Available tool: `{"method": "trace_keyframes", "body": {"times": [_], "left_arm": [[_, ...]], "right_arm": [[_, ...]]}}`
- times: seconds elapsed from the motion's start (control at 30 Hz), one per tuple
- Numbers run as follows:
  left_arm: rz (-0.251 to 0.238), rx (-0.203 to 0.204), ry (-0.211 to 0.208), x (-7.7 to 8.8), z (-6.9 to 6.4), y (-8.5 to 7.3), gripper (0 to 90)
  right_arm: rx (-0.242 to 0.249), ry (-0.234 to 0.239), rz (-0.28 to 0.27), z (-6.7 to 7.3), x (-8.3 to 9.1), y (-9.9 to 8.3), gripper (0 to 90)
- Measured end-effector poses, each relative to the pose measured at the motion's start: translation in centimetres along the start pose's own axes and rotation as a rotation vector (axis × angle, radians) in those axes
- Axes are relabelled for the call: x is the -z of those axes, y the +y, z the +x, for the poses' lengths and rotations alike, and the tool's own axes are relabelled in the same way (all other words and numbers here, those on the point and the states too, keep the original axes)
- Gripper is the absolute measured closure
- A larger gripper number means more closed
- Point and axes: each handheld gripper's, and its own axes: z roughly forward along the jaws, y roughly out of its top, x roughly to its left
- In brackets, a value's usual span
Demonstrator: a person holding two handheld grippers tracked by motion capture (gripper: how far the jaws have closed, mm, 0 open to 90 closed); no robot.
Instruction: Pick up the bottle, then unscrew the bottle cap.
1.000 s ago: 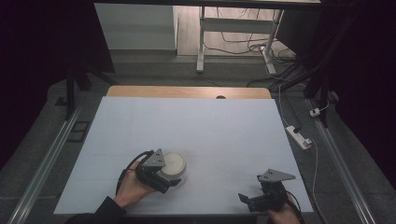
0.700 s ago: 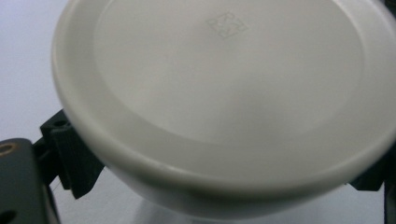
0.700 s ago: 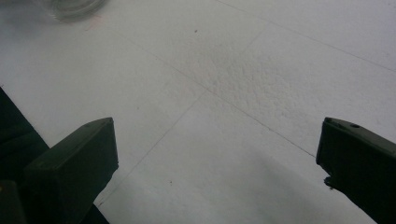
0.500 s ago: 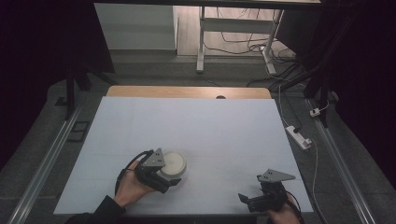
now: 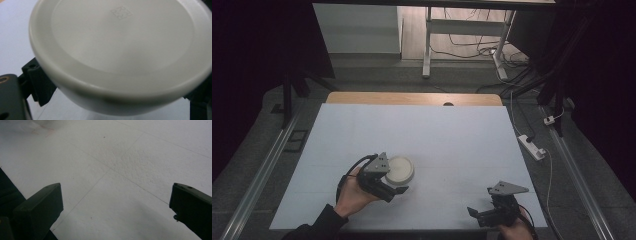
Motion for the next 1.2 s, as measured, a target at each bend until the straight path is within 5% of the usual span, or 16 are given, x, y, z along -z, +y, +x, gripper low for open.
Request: {"method": "trace_keyframes", "body": {"times": [0.77,1.2], "left_arm": [[0.011,-0.047,-0.028,-1.8,0.3,2.9,7.4],[0.009,-0.038,-0.032,-1.9,0.3,2.8,7.4]], "right_arm": [[-0.004,-0.001,-0.003,0.0,0.0,0.0,0.0],[-0.004,0.014,-0.076,0.2,0.5,0.4,0.0]]}}
